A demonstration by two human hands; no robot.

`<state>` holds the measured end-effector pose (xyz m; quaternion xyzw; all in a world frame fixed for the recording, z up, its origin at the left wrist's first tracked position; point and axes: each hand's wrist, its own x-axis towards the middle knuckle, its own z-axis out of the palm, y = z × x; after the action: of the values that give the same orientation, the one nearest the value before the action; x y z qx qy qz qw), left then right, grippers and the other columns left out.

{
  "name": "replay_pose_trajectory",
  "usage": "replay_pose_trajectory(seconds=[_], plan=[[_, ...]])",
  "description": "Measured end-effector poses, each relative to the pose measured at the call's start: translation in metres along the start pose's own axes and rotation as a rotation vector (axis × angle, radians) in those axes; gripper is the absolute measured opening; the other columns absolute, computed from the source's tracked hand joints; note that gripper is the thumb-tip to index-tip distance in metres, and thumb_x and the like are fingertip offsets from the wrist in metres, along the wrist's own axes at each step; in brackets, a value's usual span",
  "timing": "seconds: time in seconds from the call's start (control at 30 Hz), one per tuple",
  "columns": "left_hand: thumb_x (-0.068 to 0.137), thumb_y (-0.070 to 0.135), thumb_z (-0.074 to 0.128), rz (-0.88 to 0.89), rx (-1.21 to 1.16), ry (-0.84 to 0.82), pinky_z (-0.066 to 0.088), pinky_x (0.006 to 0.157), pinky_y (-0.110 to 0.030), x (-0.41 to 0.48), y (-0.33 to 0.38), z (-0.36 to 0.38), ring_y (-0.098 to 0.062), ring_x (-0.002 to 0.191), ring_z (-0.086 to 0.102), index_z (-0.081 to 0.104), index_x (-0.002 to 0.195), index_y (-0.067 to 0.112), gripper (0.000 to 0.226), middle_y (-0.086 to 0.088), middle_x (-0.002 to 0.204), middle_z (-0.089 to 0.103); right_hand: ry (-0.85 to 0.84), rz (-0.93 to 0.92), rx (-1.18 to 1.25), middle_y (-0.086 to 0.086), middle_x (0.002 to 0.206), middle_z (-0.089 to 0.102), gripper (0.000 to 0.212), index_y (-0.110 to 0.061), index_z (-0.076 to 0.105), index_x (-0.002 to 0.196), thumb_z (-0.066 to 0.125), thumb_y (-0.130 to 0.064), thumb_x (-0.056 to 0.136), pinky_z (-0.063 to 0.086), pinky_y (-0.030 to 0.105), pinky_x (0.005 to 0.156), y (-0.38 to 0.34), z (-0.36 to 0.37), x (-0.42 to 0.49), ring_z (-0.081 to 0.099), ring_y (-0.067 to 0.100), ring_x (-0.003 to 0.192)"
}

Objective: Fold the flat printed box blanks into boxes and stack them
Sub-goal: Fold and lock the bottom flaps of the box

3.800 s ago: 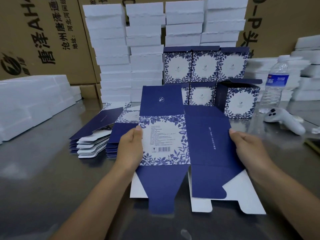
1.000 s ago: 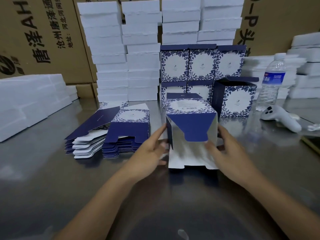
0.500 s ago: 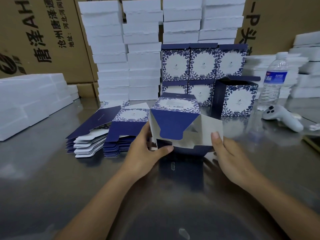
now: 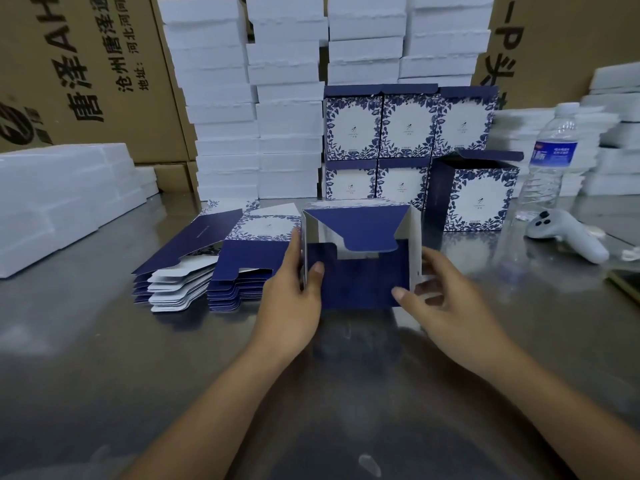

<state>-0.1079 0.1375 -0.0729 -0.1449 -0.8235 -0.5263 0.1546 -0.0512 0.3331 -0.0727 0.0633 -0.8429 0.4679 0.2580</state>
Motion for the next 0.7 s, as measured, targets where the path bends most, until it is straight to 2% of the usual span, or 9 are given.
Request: replay_pose_trajectory(seconds=[0.07, 0.13, 0.2, 0.27, 0.37, 0.47, 0.57, 0.63, 0.7], plan=[[0.098, 0.029, 0.046, -0.018, 0.003, 0.018, 0.04, 0.061, -0.006, 0.0, 0.001, 0.0, 0.006, 0.076, 0.057, 0.048, 0.136, 0.018, 0.04, 0.022, 0.079, 0.06, 0.015, 0.038, -0.058, -0.012, 0.091, 0.059, 0.035, -0.04, 0.045, 0.107, 0.066, -0.022, 0.085, 0.044, 0.016, 0.064, 0.0, 0.003, -0.002, 0.056, 0.002, 0.076], [0.098, 0.027, 0.047, -0.03, -0.017, 0.035, 0.041, 0.062, -0.005, 0.0, 0.003, 0.0, 0.006, 0.076, 0.057, 0.054, 0.131, 0.017, 0.035, 0.025, 0.078, 0.059, -0.003, 0.108, -0.193, -0.01, 0.073, 0.056, 0.014, -0.028, 0.049, 0.092, 0.06, -0.035, 0.088, 0.039, 0.017, 0.058, -0.002, 0.003, -0.003, 0.053, 0.005, 0.065], [0.098, 0.024, 0.048, -0.041, -0.05, 0.048, 0.04, 0.061, -0.003, 0.0, 0.004, 0.001, 0.008, 0.076, 0.058, 0.057, 0.127, 0.017, 0.032, 0.028, 0.076, 0.06, -0.064, 0.194, -0.258, -0.011, 0.051, 0.051, 0.035, -0.019, 0.054, 0.069, 0.049, -0.046, 0.09, 0.034, 0.015, 0.052, -0.004, 0.002, -0.003, 0.049, 0.002, 0.054], [0.096, 0.02, 0.051, -0.047, -0.066, 0.033, 0.04, 0.059, -0.002, -0.001, 0.006, 0.001, 0.009, 0.075, 0.059, 0.057, 0.127, 0.019, 0.032, 0.029, 0.078, 0.064, -0.089, 0.26, -0.185, -0.009, 0.041, 0.048, 0.05, -0.016, 0.057, 0.057, 0.042, -0.046, 0.093, 0.034, 0.014, 0.049, -0.007, 0.002, -0.002, 0.048, 0.001, 0.046], [0.091, 0.008, 0.054, -0.045, -0.105, -0.025, 0.039, 0.058, 0.001, -0.002, 0.009, 0.002, 0.013, 0.077, 0.058, 0.051, 0.135, 0.015, 0.045, 0.017, 0.102, 0.067, -0.036, 0.314, -0.068, -0.007, 0.041, 0.043, 0.05, -0.017, 0.054, 0.052, 0.044, -0.04, 0.095, 0.029, 0.02, 0.049, -0.006, 0.003, -0.001, 0.041, 0.001, 0.039], [0.087, 0.003, 0.056, -0.031, -0.152, -0.073, 0.04, 0.058, 0.001, -0.006, 0.012, 0.004, 0.022, 0.077, 0.056, 0.048, 0.137, 0.015, 0.052, 0.011, 0.109, 0.066, 0.039, 0.386, 0.058, 0.0, 0.049, 0.041, 0.047, -0.016, 0.052, 0.052, 0.05, -0.035, 0.095, 0.027, 0.027, 0.053, -0.007, 0.004, 0.0, 0.037, 0.012, 0.047], [0.086, 0.003, 0.06, 0.016, -0.17, -0.098, 0.039, 0.067, 0.003, -0.011, 0.015, 0.008, 0.023, 0.089, 0.053, 0.044, 0.137, 0.02, 0.056, 0.015, 0.113, 0.061, 0.1, 0.463, 0.187, 0.002, 0.051, 0.037, 0.045, -0.014, 0.05, 0.052, 0.053, -0.03, 0.094, 0.023, 0.028, 0.053, -0.009, 0.0, 0.002, 0.031, 0.015, 0.05], [0.088, 0.005, 0.059, -0.014, -0.163, -0.117, 0.041, 0.068, 0.001, -0.013, 0.017, 0.01, 0.017, 0.089, 0.055, 0.041, 0.136, 0.018, 0.053, 0.01, 0.113, 0.059, 0.105, 0.489, 0.214, -0.001, 0.048, 0.037, 0.045, -0.014, 0.05, 0.052, 0.053, -0.029, 0.094, 0.022, 0.028, 0.053, -0.01, -0.002, 0.004, 0.03, 0.014, 0.049], [0.092, 0.009, 0.056, -0.137, -0.185, -0.165, 0.047, 0.066, -0.008, -0.013, 0.018, 0.011, 0.002, 0.075, 0.06, 0.038, 0.133, 0.014, 0.046, 0.003, 0.104, 0.058, 0.104, 0.502, 0.224, -0.004, 0.046, 0.036, 0.045, -0.015, 0.049, 0.051, 0.054, -0.028, 0.094, 0.021, 0.026, 0.053, -0.009, -0.002, 0.004, 0.03, 0.013, 0.049]])
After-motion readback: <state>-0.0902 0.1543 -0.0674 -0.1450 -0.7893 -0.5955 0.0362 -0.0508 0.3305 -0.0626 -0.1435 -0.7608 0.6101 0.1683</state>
